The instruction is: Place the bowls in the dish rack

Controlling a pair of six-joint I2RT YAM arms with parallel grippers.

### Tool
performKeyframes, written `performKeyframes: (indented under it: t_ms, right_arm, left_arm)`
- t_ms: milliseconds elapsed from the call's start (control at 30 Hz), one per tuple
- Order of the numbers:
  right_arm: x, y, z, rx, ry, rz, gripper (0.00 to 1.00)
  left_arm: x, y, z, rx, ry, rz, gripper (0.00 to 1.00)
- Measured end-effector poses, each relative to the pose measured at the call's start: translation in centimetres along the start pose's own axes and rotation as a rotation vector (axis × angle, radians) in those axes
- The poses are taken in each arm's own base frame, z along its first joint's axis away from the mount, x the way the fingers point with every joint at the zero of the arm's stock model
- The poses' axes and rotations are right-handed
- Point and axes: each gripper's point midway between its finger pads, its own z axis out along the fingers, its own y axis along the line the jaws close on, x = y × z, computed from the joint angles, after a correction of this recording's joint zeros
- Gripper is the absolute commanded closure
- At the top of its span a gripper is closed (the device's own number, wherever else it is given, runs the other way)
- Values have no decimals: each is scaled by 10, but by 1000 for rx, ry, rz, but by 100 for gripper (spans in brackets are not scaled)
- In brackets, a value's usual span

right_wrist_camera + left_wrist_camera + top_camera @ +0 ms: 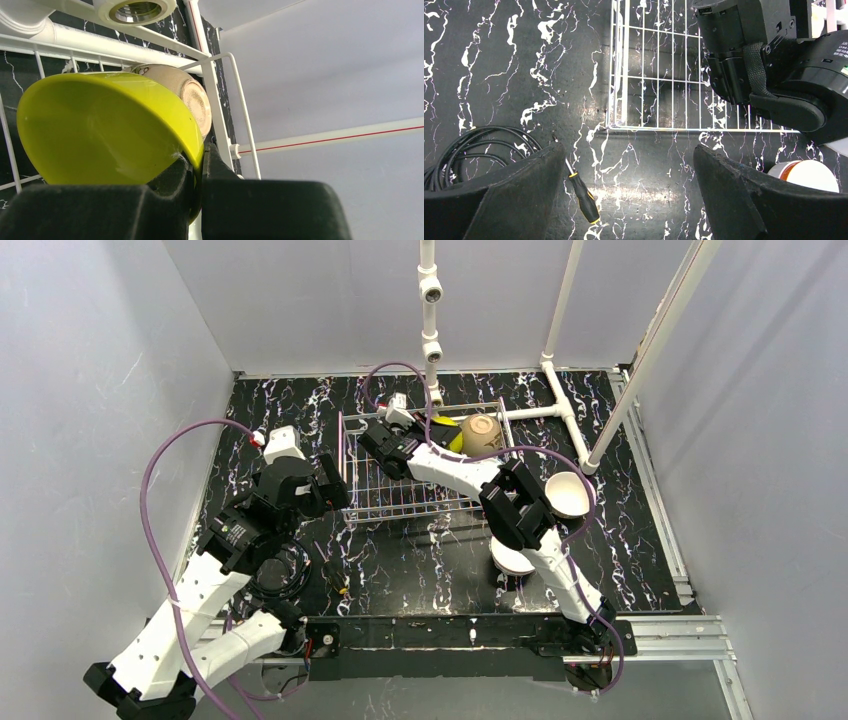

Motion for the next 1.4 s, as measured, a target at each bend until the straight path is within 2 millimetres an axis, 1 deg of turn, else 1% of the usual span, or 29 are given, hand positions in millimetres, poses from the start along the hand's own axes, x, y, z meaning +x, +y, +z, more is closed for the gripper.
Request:
performKeyframes:
  t_ms: [200, 400, 633, 900, 1133, 1400]
  right_arm:
    - [0, 1, -1, 0, -3, -4, 98]
    - [-2, 3, -3, 9, -9, -17, 80]
    - [0, 7, -8, 51, -16, -63, 73]
    - [-2, 14, -16, 48, -31, -74, 66]
    - [-5, 17, -22, 36, -43, -76, 68]
    - [-7, 19, -27, 21, -53, -79, 66]
  left_arm:
    - [0, 0, 1, 0, 7, -6, 2]
    - [0, 2, 2, -4, 10, -11, 2]
    - [0, 3, 3, -9, 10, -9, 2]
    - [-1, 5, 3, -12, 10, -11, 2]
    - [-1, 5, 3, -14, 11, -12, 2]
    - [-1, 6, 3, -13, 10, -16, 2]
